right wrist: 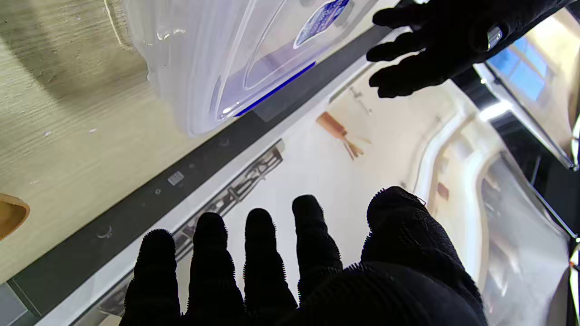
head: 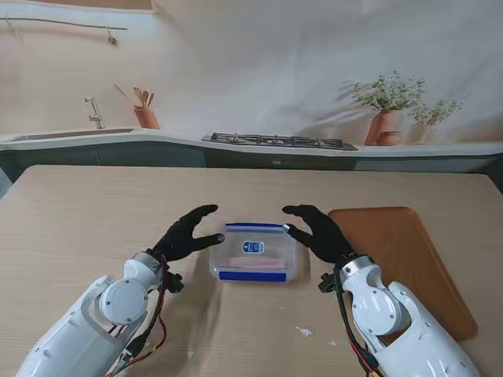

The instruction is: Separate the bacon slices onto the tray

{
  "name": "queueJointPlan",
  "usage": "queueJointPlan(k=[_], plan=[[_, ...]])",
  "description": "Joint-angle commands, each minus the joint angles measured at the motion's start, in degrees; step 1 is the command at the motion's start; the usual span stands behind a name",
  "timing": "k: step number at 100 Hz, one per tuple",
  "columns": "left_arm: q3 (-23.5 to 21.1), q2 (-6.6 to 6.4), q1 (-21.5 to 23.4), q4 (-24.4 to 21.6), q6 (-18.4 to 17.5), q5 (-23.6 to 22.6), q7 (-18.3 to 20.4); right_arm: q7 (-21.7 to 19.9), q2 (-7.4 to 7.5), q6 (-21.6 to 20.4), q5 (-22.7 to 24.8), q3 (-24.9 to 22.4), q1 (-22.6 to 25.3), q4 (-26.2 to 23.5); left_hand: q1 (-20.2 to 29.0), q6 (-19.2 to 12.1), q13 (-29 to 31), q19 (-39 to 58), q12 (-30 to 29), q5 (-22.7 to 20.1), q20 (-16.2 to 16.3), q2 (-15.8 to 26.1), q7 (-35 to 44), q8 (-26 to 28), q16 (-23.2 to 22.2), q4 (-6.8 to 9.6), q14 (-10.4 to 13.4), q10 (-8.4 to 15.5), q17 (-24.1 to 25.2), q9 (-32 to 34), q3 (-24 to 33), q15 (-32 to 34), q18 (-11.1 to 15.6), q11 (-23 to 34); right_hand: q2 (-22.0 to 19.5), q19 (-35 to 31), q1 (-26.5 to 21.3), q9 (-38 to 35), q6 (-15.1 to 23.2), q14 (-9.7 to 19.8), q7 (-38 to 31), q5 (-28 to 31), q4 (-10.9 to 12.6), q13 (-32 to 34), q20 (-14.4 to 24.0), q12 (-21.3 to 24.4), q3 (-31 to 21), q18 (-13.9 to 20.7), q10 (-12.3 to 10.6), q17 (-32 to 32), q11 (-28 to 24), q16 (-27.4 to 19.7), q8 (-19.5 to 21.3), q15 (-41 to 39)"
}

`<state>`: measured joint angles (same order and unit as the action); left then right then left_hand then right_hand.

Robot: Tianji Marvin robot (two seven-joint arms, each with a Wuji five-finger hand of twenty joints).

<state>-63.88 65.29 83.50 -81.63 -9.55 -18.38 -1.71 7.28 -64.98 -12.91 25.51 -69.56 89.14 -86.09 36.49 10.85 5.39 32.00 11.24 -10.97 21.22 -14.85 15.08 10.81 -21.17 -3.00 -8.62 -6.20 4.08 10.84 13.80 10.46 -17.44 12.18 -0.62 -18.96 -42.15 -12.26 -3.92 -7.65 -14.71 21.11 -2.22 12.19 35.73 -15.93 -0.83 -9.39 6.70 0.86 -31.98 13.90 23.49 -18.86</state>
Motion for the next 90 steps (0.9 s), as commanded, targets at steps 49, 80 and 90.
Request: queueJointPlan(k=[49, 80, 90], plan=[[0.3, -0.47, -0.2, 0.0, -3.2, -6.6, -0.6, -1.0, -0.1, 0.2, 1.4, 0.2, 0.9, -1.6, 2.1, -5.7, -0.1, 1.5, 4.0, -10.5, 1.1, 0.1, 4.8, 2.8, -0.8, 1.48, 1.4, 0.4, 0.5, 1.0, 2.6, 4.2, -0.7, 6.4, 0.1, 0.2, -0.6, -0.6, 0.8, 0.4, -0.7, 0.6, 1.1, -1.7, 0.0, -0.3, 0.8, 1.1, 0.0, -1.1, 0.3, -0.1, -0.4, -0.2], [3.4, -1.93, -2.6, 2.5, -9.3, -18.4, -2.6, -2.1, 1.01, -2.8, 7.0, -0.4, 2.4, -5.0, 2.2, -10.8, 8.4, 17.9, 9.0, -23.2, 3.9, -6.8, 11.5, 6.8, -3.9, -0.2, 2.6, 3.8, -1.4, 11.2, 21.1, 15.4, -0.5, 14.9, 1.3, 0.5, -2.3, -3.7, -0.5, 1.2, -7.2, 14.2, 1.2, -1.6, -0.2, -0.5, 0.3, 1.5, -0.1, -1.2, -0.3, -0.1, 2.5, -0.1], [4.5, -2.46, -3.4, 2.9, -10.2, -21.0, -2.3, -3.9, 1.69, -4.4, 9.2, -0.6, 2.8, -6.6, 1.7, -12.1, 10.7, 18.8, 10.3, -24.9, 4.2, -8.7, 13.0, 7.6, -6.5, -0.69, 2.3, 4.4, -1.5, 13.0, 24.3, 18.3, -0.4, 17.1, 1.5, 0.7, -2.8, -5.5, -0.7, 1.5, -8.7, 19.6, 1.2, -1.6, -0.4, -0.5, 0.1, 1.6, -0.7, -1.3, -0.2, -0.2, 3.1, 0.0]])
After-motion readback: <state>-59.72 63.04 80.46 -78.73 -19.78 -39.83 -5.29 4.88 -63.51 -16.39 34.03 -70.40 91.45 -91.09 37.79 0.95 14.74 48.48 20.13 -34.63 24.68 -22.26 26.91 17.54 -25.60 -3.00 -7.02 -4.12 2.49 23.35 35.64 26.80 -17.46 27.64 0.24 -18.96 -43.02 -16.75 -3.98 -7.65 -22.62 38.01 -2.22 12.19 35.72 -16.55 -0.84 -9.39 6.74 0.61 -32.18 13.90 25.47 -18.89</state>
